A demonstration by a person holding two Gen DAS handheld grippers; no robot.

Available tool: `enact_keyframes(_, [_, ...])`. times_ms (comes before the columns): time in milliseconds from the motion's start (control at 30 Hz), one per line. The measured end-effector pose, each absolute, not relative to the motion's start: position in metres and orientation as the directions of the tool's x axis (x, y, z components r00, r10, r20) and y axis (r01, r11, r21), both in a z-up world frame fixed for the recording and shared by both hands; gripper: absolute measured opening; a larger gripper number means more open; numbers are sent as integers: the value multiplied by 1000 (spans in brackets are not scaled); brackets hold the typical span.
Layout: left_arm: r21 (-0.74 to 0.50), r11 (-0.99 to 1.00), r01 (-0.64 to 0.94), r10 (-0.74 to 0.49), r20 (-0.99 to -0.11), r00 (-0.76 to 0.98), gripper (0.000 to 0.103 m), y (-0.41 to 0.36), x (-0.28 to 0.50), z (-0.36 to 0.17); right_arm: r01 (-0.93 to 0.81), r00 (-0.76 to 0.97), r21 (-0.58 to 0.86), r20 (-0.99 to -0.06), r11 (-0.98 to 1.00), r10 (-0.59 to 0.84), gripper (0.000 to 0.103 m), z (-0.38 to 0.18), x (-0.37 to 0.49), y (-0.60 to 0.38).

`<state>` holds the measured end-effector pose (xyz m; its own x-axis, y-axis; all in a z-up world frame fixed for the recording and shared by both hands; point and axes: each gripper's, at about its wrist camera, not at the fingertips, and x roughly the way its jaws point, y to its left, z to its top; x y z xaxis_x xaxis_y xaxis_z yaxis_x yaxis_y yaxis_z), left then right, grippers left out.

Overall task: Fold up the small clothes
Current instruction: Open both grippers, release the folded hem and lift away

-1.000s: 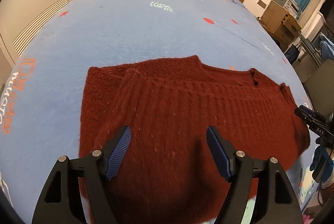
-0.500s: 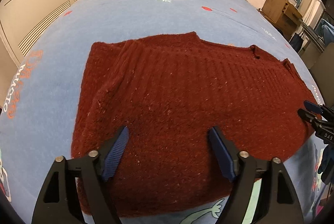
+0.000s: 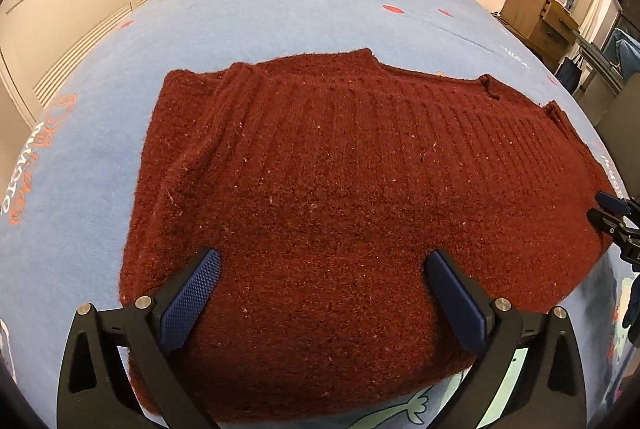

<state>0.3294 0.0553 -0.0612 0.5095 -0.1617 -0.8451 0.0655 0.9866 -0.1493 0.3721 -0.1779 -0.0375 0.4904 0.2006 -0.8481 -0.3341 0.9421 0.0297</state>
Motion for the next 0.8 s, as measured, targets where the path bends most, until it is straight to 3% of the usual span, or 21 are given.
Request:
enact_keyframes(267, [-186, 980, 66, -195, -857, 478, 102, 59, 333, -60, -337, 513, 43, -830, 941, 221, 67, -21, 368, -168])
enact_keyframes(800, [-87, 995, 49, -100, -843, 529, 102, 52, 308, -49, -302, 478, 44, -857, 952, 191, 67, -36, 370, -179])
